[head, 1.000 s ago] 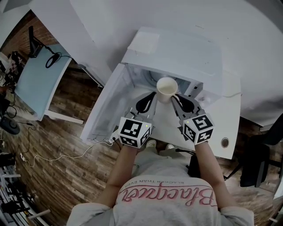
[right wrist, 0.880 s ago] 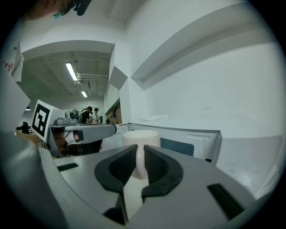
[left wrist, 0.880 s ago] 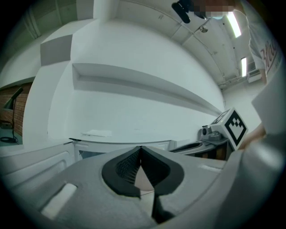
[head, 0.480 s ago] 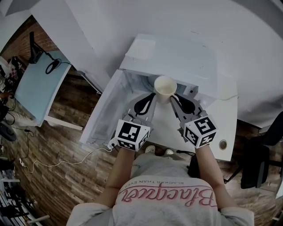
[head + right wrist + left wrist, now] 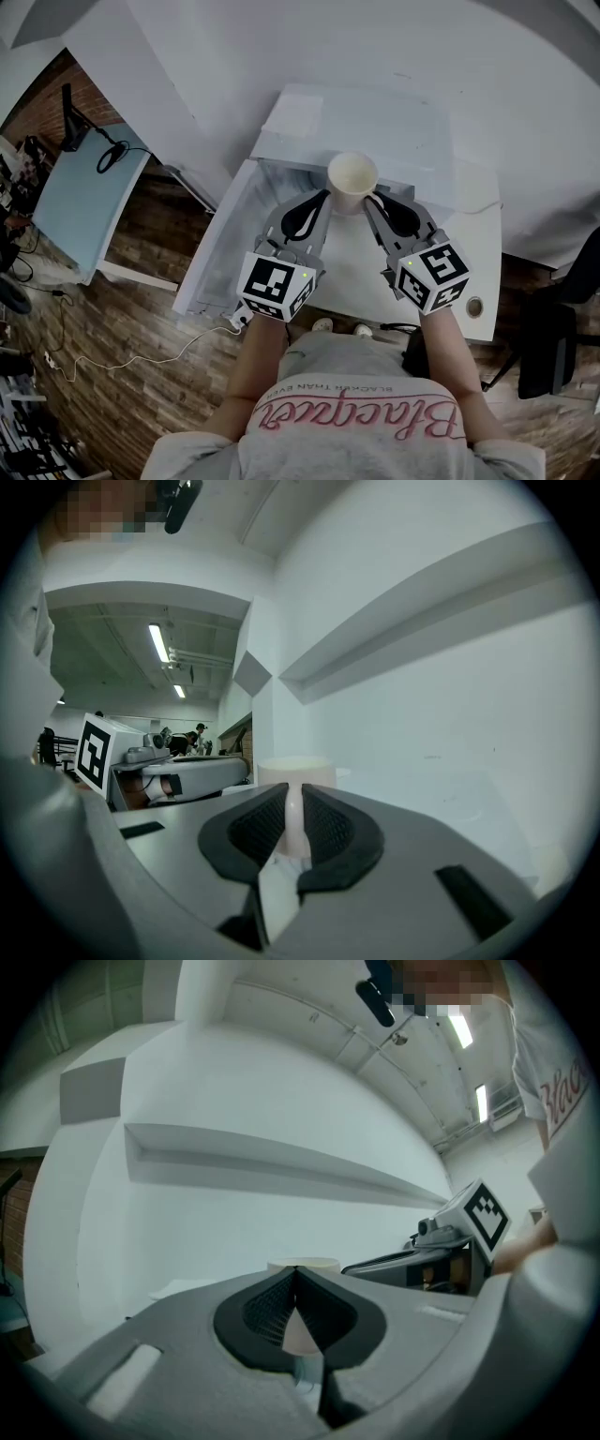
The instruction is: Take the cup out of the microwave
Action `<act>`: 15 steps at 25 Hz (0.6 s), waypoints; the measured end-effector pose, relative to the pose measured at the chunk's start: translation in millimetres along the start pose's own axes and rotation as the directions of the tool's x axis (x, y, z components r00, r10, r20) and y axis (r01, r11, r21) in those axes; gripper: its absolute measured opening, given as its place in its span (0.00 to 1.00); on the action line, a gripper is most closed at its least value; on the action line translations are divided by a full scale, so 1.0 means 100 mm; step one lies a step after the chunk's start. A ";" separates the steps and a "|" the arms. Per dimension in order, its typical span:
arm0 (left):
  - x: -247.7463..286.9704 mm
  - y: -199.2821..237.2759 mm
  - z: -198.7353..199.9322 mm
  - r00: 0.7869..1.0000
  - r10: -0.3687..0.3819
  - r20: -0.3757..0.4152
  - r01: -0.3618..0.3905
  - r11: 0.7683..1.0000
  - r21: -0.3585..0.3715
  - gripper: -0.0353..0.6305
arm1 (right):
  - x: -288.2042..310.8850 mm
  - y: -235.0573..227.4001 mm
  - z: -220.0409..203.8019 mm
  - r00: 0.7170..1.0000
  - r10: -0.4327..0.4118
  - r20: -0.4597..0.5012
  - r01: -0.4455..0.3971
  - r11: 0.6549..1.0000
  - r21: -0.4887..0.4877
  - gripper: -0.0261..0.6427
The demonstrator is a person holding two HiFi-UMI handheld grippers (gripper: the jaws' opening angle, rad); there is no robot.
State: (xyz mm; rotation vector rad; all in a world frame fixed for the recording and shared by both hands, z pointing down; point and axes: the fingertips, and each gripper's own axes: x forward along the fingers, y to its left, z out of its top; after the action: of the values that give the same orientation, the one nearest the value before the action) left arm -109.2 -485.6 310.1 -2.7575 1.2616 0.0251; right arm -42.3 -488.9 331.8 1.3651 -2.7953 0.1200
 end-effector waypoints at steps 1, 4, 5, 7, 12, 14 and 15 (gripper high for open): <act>0.02 0.00 0.02 1.000 -0.002 0.005 0.002 1.000 0.003 0.06 | 0.00 -0.01 0.03 1.000 -0.003 0.005 0.003 1.000 0.001 0.12; 0.06 0.01 0.10 1.000 -0.002 0.024 0.002 1.000 0.008 0.06 | -0.01 -0.03 0.13 1.000 -0.014 0.022 0.014 1.000 -0.003 0.12; 0.07 0.01 0.14 0.999 -0.003 0.032 0.003 1.000 0.011 0.06 | -0.01 -0.04 0.16 0.999 -0.017 0.028 0.017 1.000 -0.005 0.12; 0.08 0.00 0.21 0.999 -0.010 0.043 0.009 1.000 0.020 0.06 | -0.02 -0.05 0.23 0.999 -0.025 0.040 0.025 1.000 -0.004 0.12; 0.13 -0.04 0.28 0.998 -0.038 0.050 0.036 0.999 0.040 0.06 | -0.06 -0.14 0.33 0.997 -0.064 0.050 0.063 0.998 0.008 0.12; 0.15 -0.03 0.31 0.998 -0.036 0.050 0.034 0.999 0.041 0.06 | -0.07 -0.18 0.37 0.995 -0.077 0.056 0.076 0.997 0.011 0.12; 0.16 -0.03 0.32 0.998 -0.034 0.048 0.032 0.999 0.041 0.06 | -0.08 -0.20 0.40 0.995 -0.083 0.061 0.082 0.997 0.012 0.12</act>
State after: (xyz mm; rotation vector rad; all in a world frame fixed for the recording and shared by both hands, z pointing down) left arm -95.5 -492.6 277.5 -2.7257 1.1909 0.0630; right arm -21.6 -497.7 292.7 1.5098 -2.7853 0.0908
